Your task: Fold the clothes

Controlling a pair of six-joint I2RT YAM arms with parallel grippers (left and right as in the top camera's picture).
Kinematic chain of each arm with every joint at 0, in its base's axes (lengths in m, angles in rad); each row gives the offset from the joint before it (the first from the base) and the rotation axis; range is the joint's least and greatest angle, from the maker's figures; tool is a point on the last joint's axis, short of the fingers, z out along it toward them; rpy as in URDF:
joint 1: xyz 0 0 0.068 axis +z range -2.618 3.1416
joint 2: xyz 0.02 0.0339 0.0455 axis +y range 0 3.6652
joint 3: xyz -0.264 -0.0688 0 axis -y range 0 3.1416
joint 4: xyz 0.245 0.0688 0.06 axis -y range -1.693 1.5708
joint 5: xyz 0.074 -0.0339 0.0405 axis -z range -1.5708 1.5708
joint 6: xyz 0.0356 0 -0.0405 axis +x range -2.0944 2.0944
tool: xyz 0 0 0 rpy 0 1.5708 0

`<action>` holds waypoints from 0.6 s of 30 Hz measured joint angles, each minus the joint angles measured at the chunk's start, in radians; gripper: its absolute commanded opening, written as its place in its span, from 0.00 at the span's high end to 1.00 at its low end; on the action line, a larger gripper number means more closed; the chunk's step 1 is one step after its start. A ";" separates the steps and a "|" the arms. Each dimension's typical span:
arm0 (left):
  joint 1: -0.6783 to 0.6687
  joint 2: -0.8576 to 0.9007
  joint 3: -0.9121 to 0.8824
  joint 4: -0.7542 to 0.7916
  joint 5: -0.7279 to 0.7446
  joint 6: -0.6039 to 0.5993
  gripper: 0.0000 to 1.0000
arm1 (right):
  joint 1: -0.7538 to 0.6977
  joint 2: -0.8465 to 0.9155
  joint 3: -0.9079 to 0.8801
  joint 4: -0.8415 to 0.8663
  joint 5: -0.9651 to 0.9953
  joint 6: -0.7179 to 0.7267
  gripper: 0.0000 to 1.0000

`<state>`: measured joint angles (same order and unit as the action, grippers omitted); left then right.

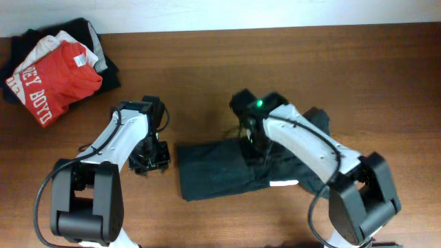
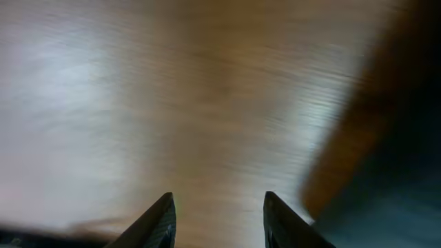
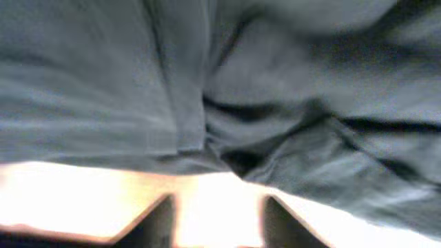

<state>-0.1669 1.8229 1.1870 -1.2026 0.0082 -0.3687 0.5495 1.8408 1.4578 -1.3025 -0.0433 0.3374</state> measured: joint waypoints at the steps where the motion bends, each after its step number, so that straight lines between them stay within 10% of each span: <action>1: 0.000 0.000 -0.001 0.012 0.066 0.045 0.51 | -0.006 -0.007 0.083 -0.045 0.029 0.000 0.01; 2: 0.000 0.000 -0.001 0.027 0.168 0.106 0.17 | -0.019 -0.011 0.132 -0.072 0.052 0.000 0.01; 4: 0.000 -0.002 -0.007 0.071 0.293 0.174 0.01 | -0.079 -0.014 0.179 -0.089 0.091 0.000 0.01; 12: 0.006 -0.046 -0.236 0.380 0.611 0.231 0.01 | -0.538 -0.014 0.196 -0.105 0.139 0.000 0.01; 18: 0.006 -0.043 -0.352 0.520 0.742 0.241 0.79 | -0.665 -0.014 0.196 -0.104 0.106 0.002 0.01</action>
<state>-0.1608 1.7798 0.8352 -0.6827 0.7502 -0.1276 -0.1158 1.8271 1.6535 -1.4063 0.0624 0.3397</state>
